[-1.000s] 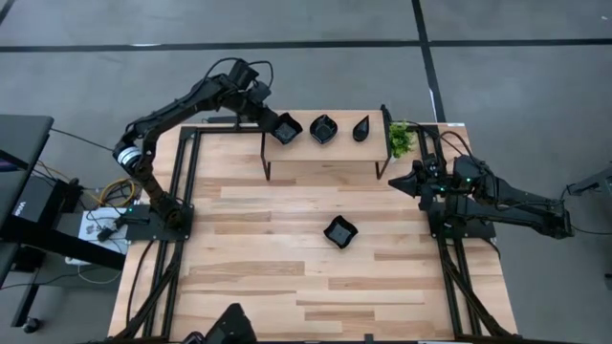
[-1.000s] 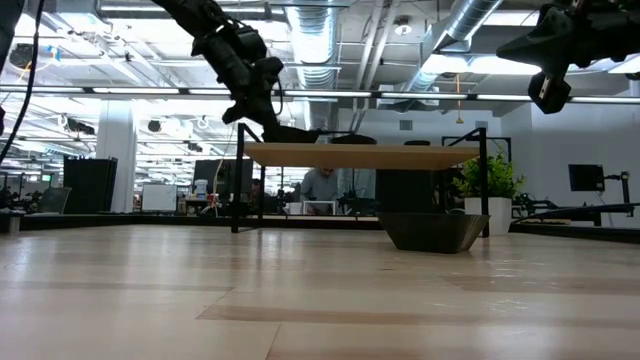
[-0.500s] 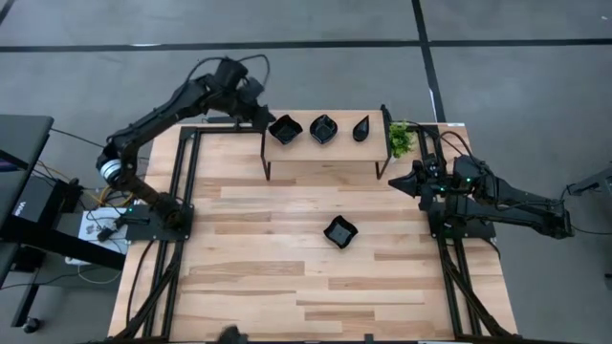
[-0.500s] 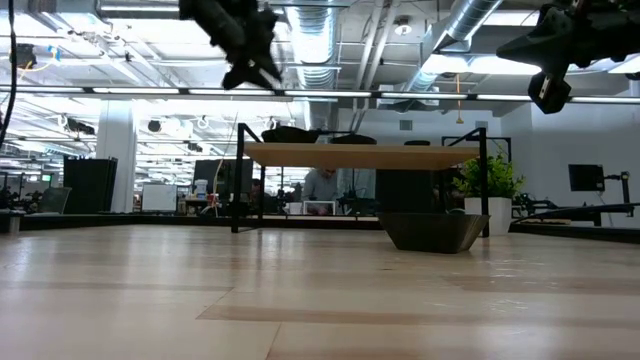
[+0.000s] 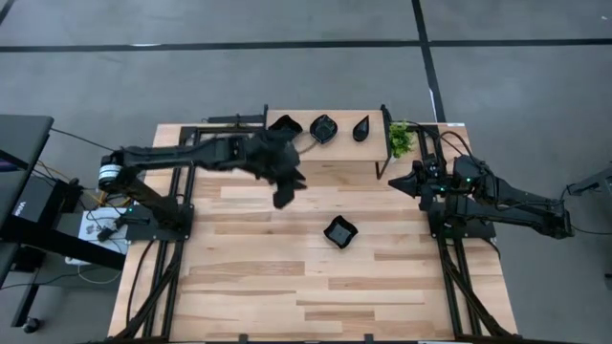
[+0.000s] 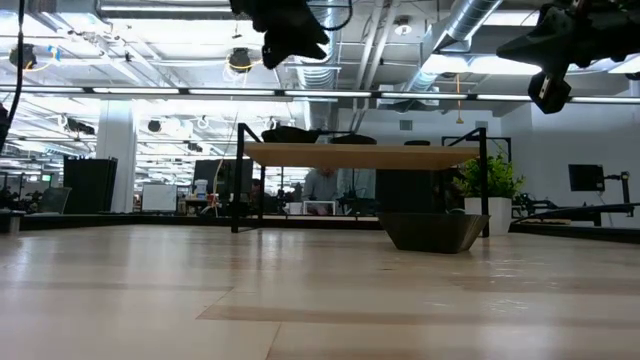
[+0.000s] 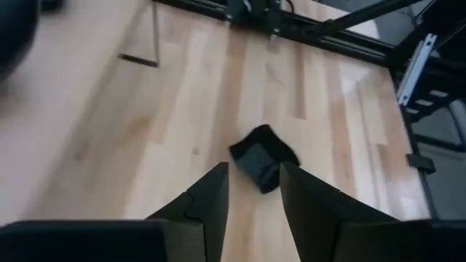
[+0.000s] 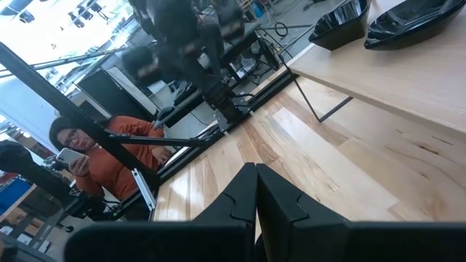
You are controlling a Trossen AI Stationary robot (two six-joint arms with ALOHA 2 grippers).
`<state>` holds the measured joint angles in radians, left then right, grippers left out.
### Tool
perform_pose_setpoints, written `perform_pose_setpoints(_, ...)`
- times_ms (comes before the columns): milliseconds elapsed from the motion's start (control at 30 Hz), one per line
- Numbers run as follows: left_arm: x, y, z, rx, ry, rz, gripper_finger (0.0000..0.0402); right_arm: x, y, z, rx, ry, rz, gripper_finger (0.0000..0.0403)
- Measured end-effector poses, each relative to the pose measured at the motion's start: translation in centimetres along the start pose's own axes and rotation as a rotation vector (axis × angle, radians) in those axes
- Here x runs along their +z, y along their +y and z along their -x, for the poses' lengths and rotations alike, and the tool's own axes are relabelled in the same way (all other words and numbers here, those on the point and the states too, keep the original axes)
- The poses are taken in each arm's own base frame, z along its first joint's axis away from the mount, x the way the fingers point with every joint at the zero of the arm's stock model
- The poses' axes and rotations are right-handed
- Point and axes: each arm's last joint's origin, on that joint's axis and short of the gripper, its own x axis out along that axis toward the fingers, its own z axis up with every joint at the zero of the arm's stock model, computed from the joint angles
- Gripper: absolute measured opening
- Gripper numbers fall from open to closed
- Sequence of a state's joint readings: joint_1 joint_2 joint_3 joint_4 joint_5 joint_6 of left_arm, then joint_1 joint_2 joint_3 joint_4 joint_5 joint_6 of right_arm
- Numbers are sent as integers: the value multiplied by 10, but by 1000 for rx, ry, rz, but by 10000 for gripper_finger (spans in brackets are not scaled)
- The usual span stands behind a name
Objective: Pick & Place Mini shaped plates
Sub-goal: Stack the black distorted square plate on top of the other black distorted square plates on the shelf
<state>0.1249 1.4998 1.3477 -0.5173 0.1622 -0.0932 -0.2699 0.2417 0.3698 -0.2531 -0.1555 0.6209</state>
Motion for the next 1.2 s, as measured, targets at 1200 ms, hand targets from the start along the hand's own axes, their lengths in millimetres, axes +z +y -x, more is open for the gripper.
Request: perform_pose_setpoints(1200,-53,-40,-163,111,158,99,137,-8,10,-1,93,76,-9,1)
